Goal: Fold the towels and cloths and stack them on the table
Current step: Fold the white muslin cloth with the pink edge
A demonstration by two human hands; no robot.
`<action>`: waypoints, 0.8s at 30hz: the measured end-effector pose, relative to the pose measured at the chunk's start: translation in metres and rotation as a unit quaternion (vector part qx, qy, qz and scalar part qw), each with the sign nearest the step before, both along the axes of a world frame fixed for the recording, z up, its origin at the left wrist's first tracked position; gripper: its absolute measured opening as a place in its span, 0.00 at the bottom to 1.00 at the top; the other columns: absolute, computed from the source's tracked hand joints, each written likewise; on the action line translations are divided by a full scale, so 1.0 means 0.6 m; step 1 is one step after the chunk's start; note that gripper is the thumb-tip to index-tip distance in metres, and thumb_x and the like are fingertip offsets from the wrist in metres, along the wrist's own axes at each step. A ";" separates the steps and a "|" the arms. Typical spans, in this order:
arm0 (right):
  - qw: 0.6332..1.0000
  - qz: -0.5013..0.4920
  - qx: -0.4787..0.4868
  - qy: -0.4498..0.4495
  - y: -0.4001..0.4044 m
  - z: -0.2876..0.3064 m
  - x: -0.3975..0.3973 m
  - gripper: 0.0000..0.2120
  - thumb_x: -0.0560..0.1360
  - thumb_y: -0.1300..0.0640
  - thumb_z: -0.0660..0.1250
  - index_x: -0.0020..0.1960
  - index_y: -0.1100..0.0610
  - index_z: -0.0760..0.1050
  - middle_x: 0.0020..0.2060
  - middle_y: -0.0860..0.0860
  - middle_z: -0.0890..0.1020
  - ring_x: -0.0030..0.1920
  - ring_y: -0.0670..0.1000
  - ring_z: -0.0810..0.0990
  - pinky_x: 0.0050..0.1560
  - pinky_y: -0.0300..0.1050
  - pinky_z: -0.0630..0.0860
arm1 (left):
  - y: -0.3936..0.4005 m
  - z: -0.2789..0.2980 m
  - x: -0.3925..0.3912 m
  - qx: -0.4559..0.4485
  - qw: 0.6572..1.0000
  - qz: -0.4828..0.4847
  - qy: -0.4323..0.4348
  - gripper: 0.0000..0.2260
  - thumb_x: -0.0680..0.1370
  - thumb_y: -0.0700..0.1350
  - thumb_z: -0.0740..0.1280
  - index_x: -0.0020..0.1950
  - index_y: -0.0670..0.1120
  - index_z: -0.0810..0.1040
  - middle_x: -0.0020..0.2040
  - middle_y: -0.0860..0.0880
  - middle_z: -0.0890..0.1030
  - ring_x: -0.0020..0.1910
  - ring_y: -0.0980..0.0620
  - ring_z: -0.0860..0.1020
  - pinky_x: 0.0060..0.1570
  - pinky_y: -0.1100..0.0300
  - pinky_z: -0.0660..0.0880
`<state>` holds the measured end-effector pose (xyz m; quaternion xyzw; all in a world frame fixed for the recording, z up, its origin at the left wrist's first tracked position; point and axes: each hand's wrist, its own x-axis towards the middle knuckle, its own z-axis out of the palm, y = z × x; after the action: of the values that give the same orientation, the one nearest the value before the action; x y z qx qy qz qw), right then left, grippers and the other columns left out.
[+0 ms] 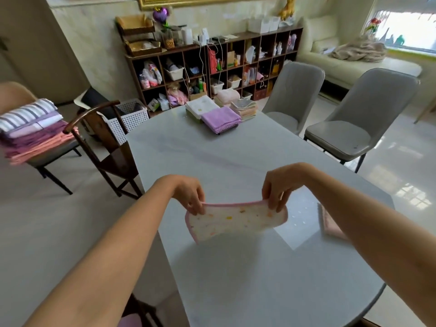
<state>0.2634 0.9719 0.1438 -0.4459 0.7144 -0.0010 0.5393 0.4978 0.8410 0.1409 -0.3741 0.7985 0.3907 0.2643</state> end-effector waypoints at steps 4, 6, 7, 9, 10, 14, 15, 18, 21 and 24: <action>0.996 0.002 0.086 -0.035 0.004 -0.002 0.000 0.06 0.71 0.71 0.70 0.41 0.62 0.81 0.36 0.54 0.84 0.37 0.49 0.83 0.37 0.39 0.81 | 0.002 -0.007 0.008 0.091 0.993 0.069 -0.016 0.03 0.73 0.40 0.74 0.40 0.42 0.81 0.32 0.50 0.74 0.31 0.57 0.75 0.37 0.68 0.78; 0.993 0.000 0.106 -0.044 0.006 -0.011 0.000 0.05 0.72 0.68 0.71 0.40 0.59 0.81 0.35 0.52 0.83 0.35 0.47 0.81 0.34 0.37 0.79 | 0.004 -0.013 0.009 0.087 0.991 0.097 -0.022 0.04 0.74 0.43 0.73 0.41 0.44 0.81 0.31 0.51 0.70 0.27 0.59 0.72 0.35 0.70 0.76; 0.993 -0.004 0.110 -0.048 0.007 -0.016 0.000 0.05 0.72 0.67 0.71 0.40 0.59 0.80 0.34 0.52 0.82 0.34 0.46 0.79 0.33 0.36 0.78 | 0.007 -0.016 0.010 0.080 0.991 0.105 -0.025 0.04 0.74 0.44 0.73 0.42 0.44 0.81 0.31 0.52 0.70 0.26 0.59 0.72 0.33 0.70 0.76; 0.993 -0.029 0.099 -0.048 0.008 -0.032 0.000 0.04 0.71 0.66 0.72 0.41 0.60 0.80 0.34 0.52 0.80 0.33 0.46 0.78 0.33 0.36 0.78 | 0.011 -0.031 0.007 0.069 0.990 0.115 -0.035 0.04 0.74 0.43 0.73 0.43 0.43 0.81 0.31 0.51 0.71 0.25 0.59 0.73 0.34 0.69 0.78; 0.995 -0.052 0.078 -0.040 0.008 -0.043 0.001 0.04 0.71 0.67 0.73 0.42 0.61 0.80 0.33 0.52 0.79 0.33 0.47 0.78 0.34 0.36 0.79 | 0.012 -0.043 0.004 0.062 0.990 0.123 -0.035 0.04 0.74 0.42 0.73 0.42 0.42 0.80 0.31 0.50 0.72 0.25 0.58 0.75 0.35 0.68 0.79; 0.986 -0.135 -0.072 0.062 0.005 -0.115 0.008 0.05 0.68 0.72 0.70 0.39 0.64 0.79 0.30 0.54 0.76 0.30 0.50 0.79 0.33 0.37 0.81 | 0.027 -0.102 -0.011 -0.045 0.993 0.113 -0.008 0.13 0.75 0.38 0.70 0.31 0.44 0.74 0.24 0.50 0.76 0.28 0.55 0.80 0.29 0.67 0.76; 0.983 -0.117 -0.094 0.107 0.007 -0.135 0.012 0.04 0.68 0.71 0.69 0.40 0.65 0.79 0.30 0.53 0.77 0.30 0.49 0.79 0.29 0.32 0.77 | 0.035 -0.123 -0.017 -0.089 0.991 0.099 -0.006 0.10 0.75 0.38 0.69 0.34 0.43 0.78 0.29 0.48 0.81 0.34 0.52 0.83 0.33 0.65 0.77; 0.966 -0.072 -0.145 0.201 0.016 -0.189 0.023 0.08 0.70 0.66 0.67 0.48 0.64 0.81 0.40 0.54 0.81 0.37 0.50 0.75 0.30 0.34 0.69 | 0.056 -0.185 -0.033 -0.194 0.975 0.107 0.020 0.09 0.76 0.36 0.64 0.53 0.37 0.81 0.52 0.39 0.82 0.53 0.42 0.80 0.52 0.55 0.76; 0.955 -0.098 -0.187 0.209 0.012 -0.230 0.016 0.08 0.72 0.65 0.65 0.49 0.64 0.80 0.47 0.58 0.82 0.47 0.56 0.78 0.40 0.40 0.68 | 0.055 -0.220 -0.038 -0.238 0.960 0.137 0.047 0.11 0.74 0.33 0.63 0.54 0.38 0.81 0.54 0.36 0.80 0.54 0.38 0.79 0.51 0.53 0.75; 0.949 -0.134 -0.200 0.204 0.002 -0.277 0.011 0.07 0.72 0.65 0.64 0.47 0.63 0.79 0.46 0.59 0.82 0.50 0.58 0.79 0.45 0.45 0.73 | 0.042 -0.256 -0.045 -0.265 0.951 0.141 0.069 0.08 0.74 0.34 0.62 0.51 0.39 0.78 0.52 0.37 0.80 0.50 0.38 0.78 0.45 0.53 0.72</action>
<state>0.2701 0.9732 -0.0222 -0.4356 0.8474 -0.1253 0.2766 0.4709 0.8663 -0.0127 -0.5119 0.8285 0.2229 0.0424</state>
